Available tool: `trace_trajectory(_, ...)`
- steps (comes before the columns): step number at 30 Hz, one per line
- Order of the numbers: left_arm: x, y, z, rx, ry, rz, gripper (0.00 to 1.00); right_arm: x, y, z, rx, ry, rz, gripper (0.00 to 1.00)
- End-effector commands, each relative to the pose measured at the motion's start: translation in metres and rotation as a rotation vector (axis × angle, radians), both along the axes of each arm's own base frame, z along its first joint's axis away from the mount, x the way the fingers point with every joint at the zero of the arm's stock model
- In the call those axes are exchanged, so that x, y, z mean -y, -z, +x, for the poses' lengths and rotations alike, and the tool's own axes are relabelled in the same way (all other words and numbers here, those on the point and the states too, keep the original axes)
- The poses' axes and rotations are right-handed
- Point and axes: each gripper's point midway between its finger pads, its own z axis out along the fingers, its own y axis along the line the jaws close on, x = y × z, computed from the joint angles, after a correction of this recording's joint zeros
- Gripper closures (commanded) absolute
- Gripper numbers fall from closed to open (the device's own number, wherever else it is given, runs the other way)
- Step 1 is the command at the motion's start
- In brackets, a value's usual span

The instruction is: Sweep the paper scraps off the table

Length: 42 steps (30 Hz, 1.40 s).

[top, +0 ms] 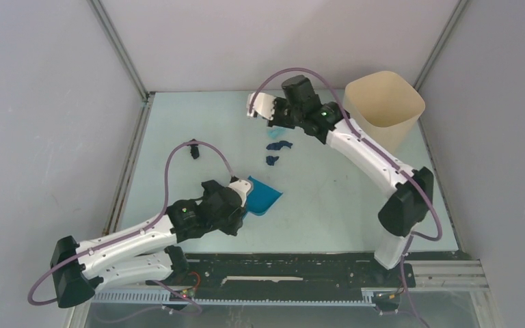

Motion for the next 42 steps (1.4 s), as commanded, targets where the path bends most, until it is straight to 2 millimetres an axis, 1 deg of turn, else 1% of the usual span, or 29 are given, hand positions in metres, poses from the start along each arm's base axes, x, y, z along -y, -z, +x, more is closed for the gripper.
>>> trace_trajectory(1, 0.005, 0.0, 0.001, 0.003, 0.02, -0.013, 1.0, 0.037, 0.004, 0.058, 0.25, 0.255, -0.052, 1.0)
trace_trajectory(2, 0.005, 0.002, 0.001, -0.003, 0.023, -0.008, 1.0, 0.041, 0.004, 0.077, 0.311, 0.303, -0.067, 1.0)
trace_trajectory(3, 0.005, 0.003, 0.0, -0.008, 0.027, -0.007, 1.0, 0.043, 0.005, 0.092, 0.341, 0.339, -0.068, 1.0)
trace_trajectory(4, 0.006, 0.003, 0.0, -0.011, 0.03, -0.006, 1.0, 0.045, 0.011, 0.106, 0.347, 0.359, -0.075, 1.0)
trace_trajectory(5, 0.006, 0.004, -0.001, -0.014, 0.032, -0.004, 1.0, 0.043, 0.012, 0.118, 0.357, 0.366, -0.072, 1.0)
trace_trajectory(8, 0.005, 0.009, -0.001, -0.023, 0.029, 0.014, 1.0, 0.043, 0.023, 0.157, 0.374, 0.389, -0.083, 1.0)
trace_trajectory(11, 0.004, 0.013, -0.001, -0.036, 0.026, 0.034, 1.0, 0.04, 0.037, 0.193, 0.377, 0.405, -0.084, 1.0)
trace_trajectory(12, 0.004, 0.014, -0.001, -0.039, 0.026, 0.038, 1.0, 0.038, 0.041, 0.201, 0.375, 0.402, -0.079, 1.0)
trace_trajectory(13, 0.004, 0.015, -0.001, -0.041, 0.026, 0.043, 1.0, 0.035, 0.052, 0.209, 0.366, 0.393, -0.085, 1.0)
trace_trajectory(14, 0.004, 0.016, -0.001, -0.043, 0.025, 0.048, 1.0, 0.034, 0.056, 0.213, 0.367, 0.381, -0.089, 1.0)
trace_trajectory(15, 0.004, 0.017, -0.001, -0.048, 0.026, 0.054, 1.0, 0.03, 0.062, 0.214, 0.359, 0.36, -0.095, 1.0)
trace_trajectory(17, 0.002, 0.022, -0.002, -0.059, 0.022, 0.072, 1.0, 0.023, 0.079, 0.208, 0.313, 0.313, -0.115, 1.0)
trace_trajectory(19, 0.0, 0.028, -0.001, -0.073, 0.015, 0.108, 1.0, 0.015, 0.099, 0.19, 0.22, 0.247, -0.137, 1.0)
trace_trajectory(20, -0.001, 0.032, 0.0, -0.083, 0.016, 0.132, 1.0, 0.013, 0.114, 0.177, 0.165, 0.222, -0.155, 1.0)
trace_trajectory(21, -0.002, 0.037, 0.002, -0.099, 0.019, 0.162, 1.0, 0.011, 0.124, 0.165, 0.125, 0.197, -0.171, 1.0)
trace_trajectory(23, -0.002, 0.04, 0.005, -0.128, 0.011, 0.177, 1.0, 0.006, 0.139, 0.135, 0.049, 0.139, -0.187, 1.0)
trace_trajectory(25, -0.005, 0.043, 0.009, -0.142, -0.004, 0.184, 1.0, 0.006, 0.149, 0.105, -0.006, 0.1, -0.205, 1.0)
trace_trajectory(28, -0.008, 0.043, 0.015, -0.161, -0.034, 0.164, 1.0, 0.013, 0.16, 0.062, -0.071, 0.081, -0.262, 1.0)
trace_trajectory(32, -0.009, 0.034, 0.031, -0.136, -0.035, 0.167, 1.0, 0.022, 0.158, -0.007, -0.219, 0.087, -0.27, 1.0)
trace_trajectory(34, -0.009, 0.028, 0.04, -0.12, -0.013, 0.2, 1.0, 0.02, 0.158, -0.046, -0.324, 0.078, -0.244, 1.0)
trace_trajectory(36, -0.003, 0.027, 0.046, -0.13, 0.031, 0.218, 1.0, 0.017, 0.156, -0.081, -0.422, 0.088, -0.213, 1.0)
trace_trajectory(37, 0.004, 0.029, 0.044, -0.163, 0.056, 0.203, 1.0, 0.014, 0.157, -0.099, -0.486, 0.104, -0.196, 1.0)
trace_trajectory(38, 0.014, 0.036, 0.036, -0.24, 0.098, 0.169, 1.0, 0.01, 0.153, -0.114, -0.54, 0.107, -0.17, 1.0)
trace_trajectory(39, 0.02, 0.041, 0.032, -0.292, 0.119, 0.152, 1.0, 0.006, 0.15, -0.125, -0.591, 0.119, -0.144, 1.0)
trace_trajectory(42, 0.021, 0.05, 0.029, -0.358, 0.125, 0.164, 1.0, -0.003, 0.139, -0.151, -0.729, 0.148, -0.071, 1.0)
